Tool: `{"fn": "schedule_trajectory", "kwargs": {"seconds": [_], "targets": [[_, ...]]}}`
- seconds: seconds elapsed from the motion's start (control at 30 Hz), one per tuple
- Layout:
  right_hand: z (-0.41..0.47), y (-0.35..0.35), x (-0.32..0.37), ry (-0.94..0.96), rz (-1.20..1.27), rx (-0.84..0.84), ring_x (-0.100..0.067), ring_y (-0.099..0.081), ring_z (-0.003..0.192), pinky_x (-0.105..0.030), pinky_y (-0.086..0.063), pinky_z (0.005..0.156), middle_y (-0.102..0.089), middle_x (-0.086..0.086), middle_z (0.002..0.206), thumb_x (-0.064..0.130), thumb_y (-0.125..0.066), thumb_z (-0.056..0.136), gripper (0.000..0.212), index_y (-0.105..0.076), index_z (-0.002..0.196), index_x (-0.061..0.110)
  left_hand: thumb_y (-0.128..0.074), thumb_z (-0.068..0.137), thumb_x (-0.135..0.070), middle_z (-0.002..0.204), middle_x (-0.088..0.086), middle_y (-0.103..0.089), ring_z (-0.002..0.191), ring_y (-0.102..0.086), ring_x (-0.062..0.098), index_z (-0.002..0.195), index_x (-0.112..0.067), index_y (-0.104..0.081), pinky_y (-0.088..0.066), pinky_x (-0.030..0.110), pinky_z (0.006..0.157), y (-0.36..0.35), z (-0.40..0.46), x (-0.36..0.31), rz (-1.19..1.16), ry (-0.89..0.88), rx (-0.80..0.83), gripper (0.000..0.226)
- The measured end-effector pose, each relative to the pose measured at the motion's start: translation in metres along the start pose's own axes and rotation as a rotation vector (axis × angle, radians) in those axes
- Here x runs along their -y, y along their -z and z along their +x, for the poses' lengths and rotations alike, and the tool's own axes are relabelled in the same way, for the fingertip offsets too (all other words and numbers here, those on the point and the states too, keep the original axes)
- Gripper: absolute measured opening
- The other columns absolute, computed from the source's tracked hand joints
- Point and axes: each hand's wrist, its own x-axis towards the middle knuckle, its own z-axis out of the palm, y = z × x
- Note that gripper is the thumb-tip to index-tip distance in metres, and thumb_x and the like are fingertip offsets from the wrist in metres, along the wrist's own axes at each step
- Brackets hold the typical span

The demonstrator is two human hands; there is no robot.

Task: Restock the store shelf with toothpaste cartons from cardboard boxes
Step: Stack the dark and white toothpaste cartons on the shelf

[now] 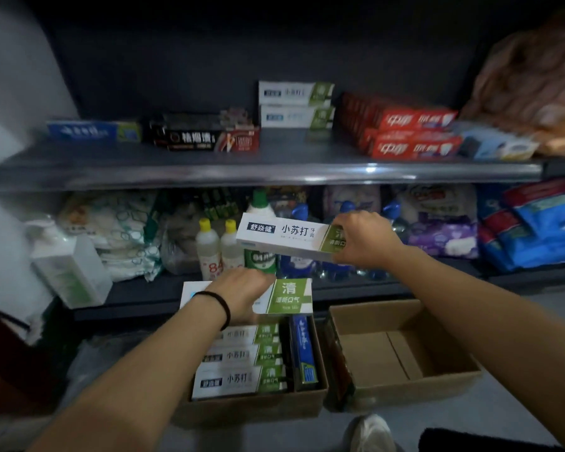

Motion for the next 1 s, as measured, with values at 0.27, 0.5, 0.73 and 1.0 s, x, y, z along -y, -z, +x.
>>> {"fn": "schedule_trajectory", "kwargs": {"seconds": [0.27,0.5,0.73,1.0], "targets": [[-0.014,0.095,-0.021,-0.012,-0.070,-0.162,-0.025,-0.061,0.089,-0.034,-0.048,0.068,-0.064,-0.003,0.101,0.046,-0.073,0.070,0.046,-0.060,0.105,0.018,-0.066,0.080,-0.028,0.116,0.001,-0.055,0.105,-0.055,0.023,0.120,-0.020,-0.041,-0.039,0.031,0.071,0.115,-0.025,-0.009,0.190,0.015,-0.190,0.049],[0.008,0.142,-0.035,-0.049,-0.114,-0.242,-0.022,-0.059,0.084,-0.031,-0.045,0.065,-0.063,0.000,0.100,0.046,-0.074,0.070,0.045,-0.059,0.104,0.020,-0.066,0.080,-0.027,0.123,-0.003,-0.053,0.109,-0.053,0.020,0.134,-0.023,-0.036,-0.042,0.032,0.076,0.176,-0.013,0.015,0.241,0.010,-0.281,0.062],[0.061,0.159,-0.045,-0.083,-0.150,-0.264,-0.018,-0.050,0.076,-0.027,-0.035,0.063,-0.062,0.001,0.101,0.033,-0.072,0.075,0.035,-0.059,0.104,0.019,-0.064,0.080,-0.030,0.122,-0.001,-0.053,0.108,-0.054,0.021,0.131,-0.023,-0.038,-0.048,0.036,0.081,0.215,0.023,0.060,0.299,0.030,-0.349,0.059],[0.134,0.146,-0.064,-0.122,-0.176,-0.290,-0.026,-0.062,0.097,-0.030,-0.040,0.069,-0.061,-0.003,0.113,0.038,-0.073,0.077,0.050,-0.056,0.119,0.017,-0.063,0.081,-0.033,0.125,-0.003,-0.052,0.110,-0.053,0.019,0.134,-0.026,-0.036,-0.046,0.034,0.081,0.235,0.067,0.112,0.359,0.065,-0.373,0.060]]}}
